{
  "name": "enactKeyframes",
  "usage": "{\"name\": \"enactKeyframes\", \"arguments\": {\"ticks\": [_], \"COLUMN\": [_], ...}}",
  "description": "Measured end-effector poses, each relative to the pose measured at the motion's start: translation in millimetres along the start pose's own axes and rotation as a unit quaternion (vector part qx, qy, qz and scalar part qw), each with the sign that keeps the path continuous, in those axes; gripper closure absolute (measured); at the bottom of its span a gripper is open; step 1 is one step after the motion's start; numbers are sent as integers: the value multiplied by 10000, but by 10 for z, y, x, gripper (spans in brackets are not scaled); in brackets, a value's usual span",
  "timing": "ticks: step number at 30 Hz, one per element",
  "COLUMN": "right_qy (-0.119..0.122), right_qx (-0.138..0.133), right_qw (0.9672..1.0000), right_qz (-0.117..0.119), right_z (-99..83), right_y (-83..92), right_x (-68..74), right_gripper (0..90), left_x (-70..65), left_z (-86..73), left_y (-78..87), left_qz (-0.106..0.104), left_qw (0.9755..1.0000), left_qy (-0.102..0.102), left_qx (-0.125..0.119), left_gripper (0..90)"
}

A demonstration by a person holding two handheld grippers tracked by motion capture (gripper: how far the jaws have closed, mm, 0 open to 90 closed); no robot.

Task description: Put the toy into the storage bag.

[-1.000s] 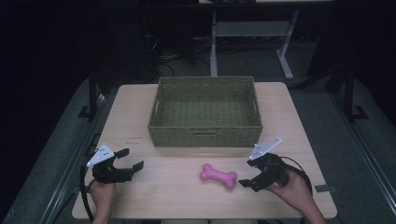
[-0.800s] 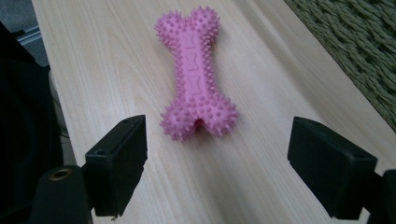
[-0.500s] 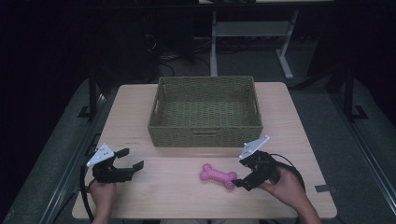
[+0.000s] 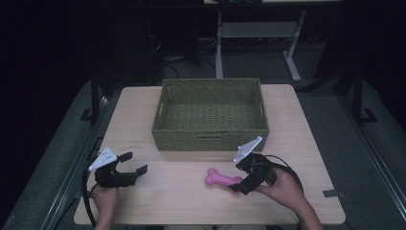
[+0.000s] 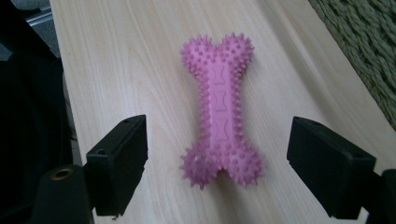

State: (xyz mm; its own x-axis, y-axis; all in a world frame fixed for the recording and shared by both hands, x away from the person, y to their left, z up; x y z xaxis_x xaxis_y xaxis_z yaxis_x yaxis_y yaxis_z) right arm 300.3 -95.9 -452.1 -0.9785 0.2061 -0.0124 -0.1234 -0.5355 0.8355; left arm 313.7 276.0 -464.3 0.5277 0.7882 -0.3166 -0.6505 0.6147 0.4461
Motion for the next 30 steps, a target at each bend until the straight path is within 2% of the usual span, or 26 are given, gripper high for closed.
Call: {"name": "enactKeyframes", "arguments": {"ticks": [16,30], "right_qy": [148,176], "right_qx": [493,699], "right_qw": [9985,9969], "right_qz": [203,304], "right_z": [94,96], "right_y": [-329,-453], "right_x": [-45,-79], "right_gripper": [245,333], "left_x": [9,7], "left_z": [-3,0], "left_y": [3,6], "left_qz": [-2,-43], "left_qw": [10000,10000], "left_qy": [24,58], "left_qx": [-14,-41], "left_gripper": [139,139]}}
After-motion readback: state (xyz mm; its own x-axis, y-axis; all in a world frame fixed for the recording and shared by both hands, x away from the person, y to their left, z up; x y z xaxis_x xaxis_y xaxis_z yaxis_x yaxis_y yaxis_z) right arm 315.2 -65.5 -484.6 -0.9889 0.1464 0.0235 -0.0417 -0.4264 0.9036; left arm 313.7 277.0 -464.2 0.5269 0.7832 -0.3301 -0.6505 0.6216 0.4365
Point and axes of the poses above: each handheld gripper's, and its own axes: y roughly backward along the jaws, z roughly out of its top, x roughly to its left, the point moved 6 cm from there along -y, roughly forward along the jaws, and after that the axes turned 13 degrees about y, right-handed, at the moved point
